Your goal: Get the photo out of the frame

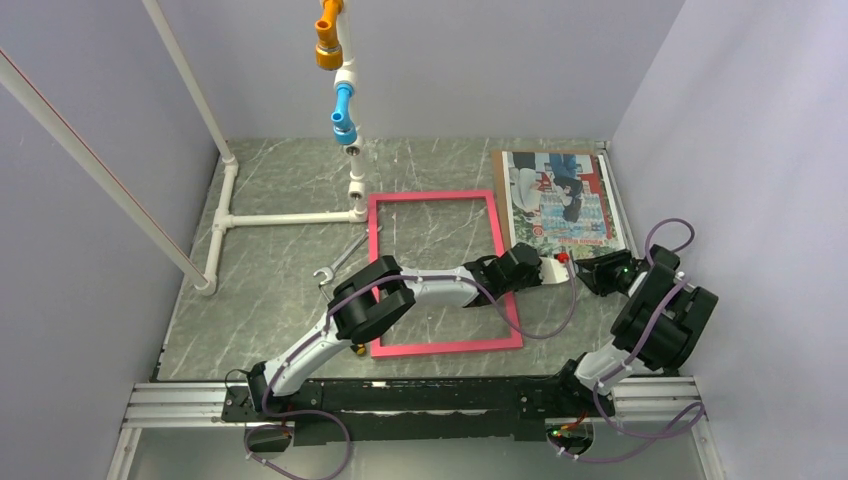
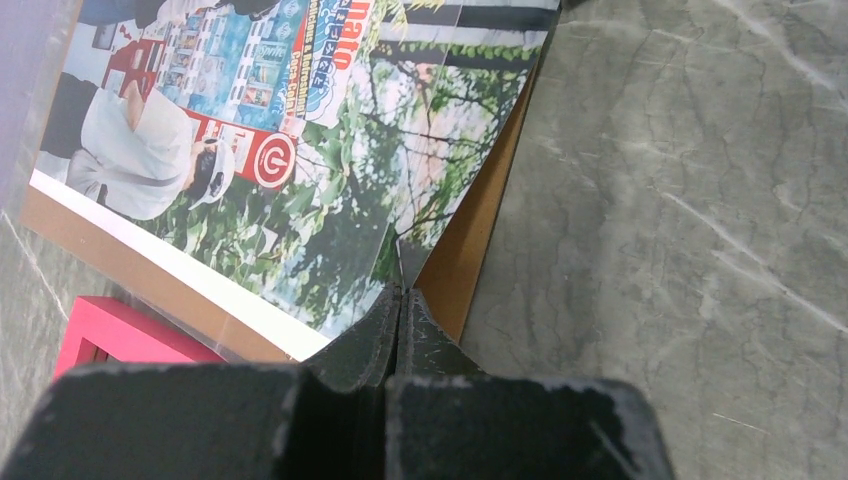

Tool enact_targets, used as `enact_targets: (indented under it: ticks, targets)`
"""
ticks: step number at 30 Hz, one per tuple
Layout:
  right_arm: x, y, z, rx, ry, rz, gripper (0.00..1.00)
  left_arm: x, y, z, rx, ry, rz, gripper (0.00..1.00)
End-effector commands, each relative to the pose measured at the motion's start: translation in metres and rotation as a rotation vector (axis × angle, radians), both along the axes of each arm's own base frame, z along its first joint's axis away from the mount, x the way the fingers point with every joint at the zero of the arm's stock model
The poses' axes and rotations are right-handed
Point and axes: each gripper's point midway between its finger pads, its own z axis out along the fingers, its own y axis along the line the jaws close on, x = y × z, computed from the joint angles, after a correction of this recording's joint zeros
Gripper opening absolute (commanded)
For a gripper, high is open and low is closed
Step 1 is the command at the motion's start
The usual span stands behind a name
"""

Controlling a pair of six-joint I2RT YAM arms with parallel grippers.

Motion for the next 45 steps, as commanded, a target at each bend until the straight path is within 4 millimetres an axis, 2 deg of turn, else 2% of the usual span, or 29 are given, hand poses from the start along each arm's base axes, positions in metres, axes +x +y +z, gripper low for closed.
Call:
enact_targets:
  ticks: [1, 7, 13, 20, 28, 32, 38, 40, 42, 45]
  targets:
    - [0.015, 0.006, 0.010, -0.004, -0.090, 0.032, 0.39, -0.004, -0.010, 0.046, -0.099, -0.008, -0.022, 0.00]
    - [0.000, 0.011, 0.014, -0.041, -0.068, 0.020, 0.46, -0.004, -0.009, 0.045, -0.095, -0.011, -0.024, 0.00]
    - [-0.002, 0.030, 0.007, 0.008, -0.088, 0.021, 0.45, -0.005, -0.010, 0.054, -0.111, -0.009, -0.027, 0.00]
    - [0.010, 0.031, 0.013, 0.042, -0.158, -0.010, 0.34, -0.009, -0.009, 0.055, -0.112, 0.001, -0.035, 0.00]
    - [0.015, 0.030, 0.012, 0.070, -0.163, -0.043, 0.31, -0.018, -0.012, 0.056, -0.113, 0.006, -0.055, 0.00]
    - [0.015, 0.029, 0.010, 0.074, -0.157, -0.061, 0.24, -0.021, -0.012, 0.055, -0.110, 0.006, -0.056, 0.00]
    - [0.016, 0.029, 0.004, 0.075, -0.125, -0.058, 0.24, -0.022, -0.010, 0.052, -0.108, 0.010, -0.054, 0.00]
    - [0.016, 0.029, 0.001, 0.083, -0.115, -0.062, 0.16, -0.022, -0.009, 0.050, -0.103, 0.008, -0.053, 0.00]
    - [0.016, 0.029, -0.002, 0.085, -0.095, -0.061, 0.02, -0.024, -0.008, 0.050, -0.102, 0.009, -0.059, 0.00]
    - [0.014, 0.027, -0.001, 0.053, -0.064, -0.058, 0.00, -0.026, -0.007, 0.051, -0.100, 0.014, -0.065, 0.01]
